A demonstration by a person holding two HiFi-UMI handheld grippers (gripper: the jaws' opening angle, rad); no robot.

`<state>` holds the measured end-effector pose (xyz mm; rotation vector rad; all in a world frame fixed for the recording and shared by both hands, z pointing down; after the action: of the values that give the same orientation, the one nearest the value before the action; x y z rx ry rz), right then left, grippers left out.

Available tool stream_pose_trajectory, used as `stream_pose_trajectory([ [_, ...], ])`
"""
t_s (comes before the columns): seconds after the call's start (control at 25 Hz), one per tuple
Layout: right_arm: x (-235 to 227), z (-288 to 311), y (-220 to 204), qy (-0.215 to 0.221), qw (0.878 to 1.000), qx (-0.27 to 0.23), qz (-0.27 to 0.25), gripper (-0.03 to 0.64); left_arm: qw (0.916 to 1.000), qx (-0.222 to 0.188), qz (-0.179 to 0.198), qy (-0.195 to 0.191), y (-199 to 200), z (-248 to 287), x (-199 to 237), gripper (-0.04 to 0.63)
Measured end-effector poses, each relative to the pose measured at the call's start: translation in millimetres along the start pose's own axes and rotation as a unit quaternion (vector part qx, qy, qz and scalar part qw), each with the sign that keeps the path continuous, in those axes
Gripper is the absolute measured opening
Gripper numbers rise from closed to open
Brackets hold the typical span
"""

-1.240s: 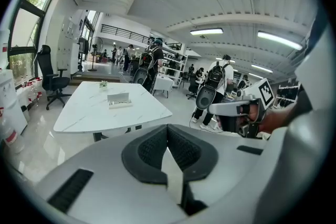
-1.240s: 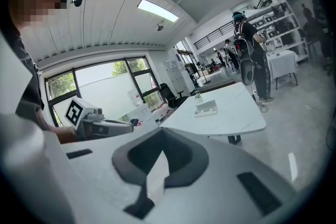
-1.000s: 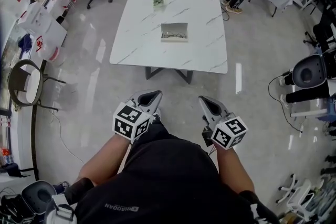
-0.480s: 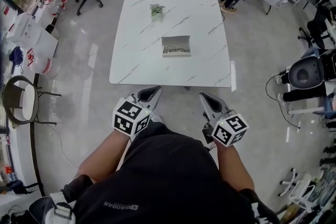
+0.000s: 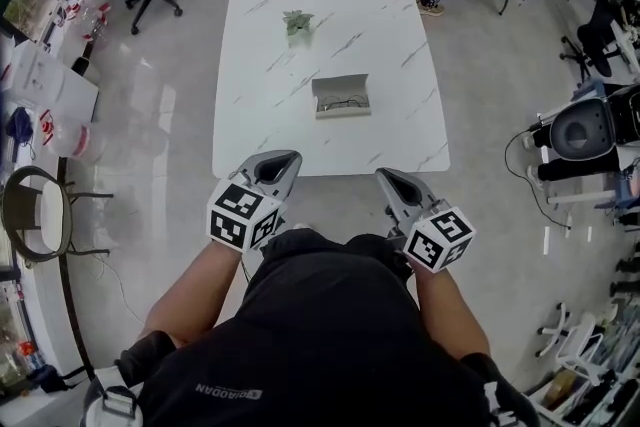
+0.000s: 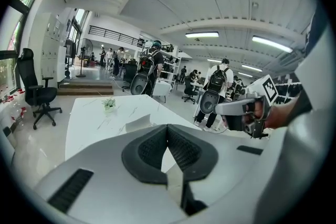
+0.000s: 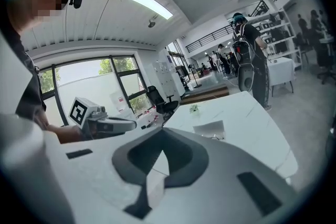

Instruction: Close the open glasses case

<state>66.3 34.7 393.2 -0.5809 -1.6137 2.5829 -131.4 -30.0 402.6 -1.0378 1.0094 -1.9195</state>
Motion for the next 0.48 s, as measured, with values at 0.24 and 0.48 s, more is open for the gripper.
stream_pose_trajectory([
  [0.24,-5.2,15.2,6.9,-0.006,1.000,0.008,0.002,0.000,0.9999,0.007,-0.013,-0.007,-1.5,9.0,11.8,0.002],
  [0.48,-15.6,30.6,16.7,0.010,1.000,0.013,-0.010,0.000,0.9998,0.001,-0.017,0.004,4.5,19.3,15.6,0.002],
])
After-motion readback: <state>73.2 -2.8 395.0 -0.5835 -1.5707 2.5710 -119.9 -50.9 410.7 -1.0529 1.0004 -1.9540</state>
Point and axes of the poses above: the fingertips, and each gripper's own axes: z forward along the fingers, x to its left, y out of its top, the point moved 5 cm from there along -z, backward along the fingers, and after that the axes turned 14 degrees about -y, right-handed, at the moved point
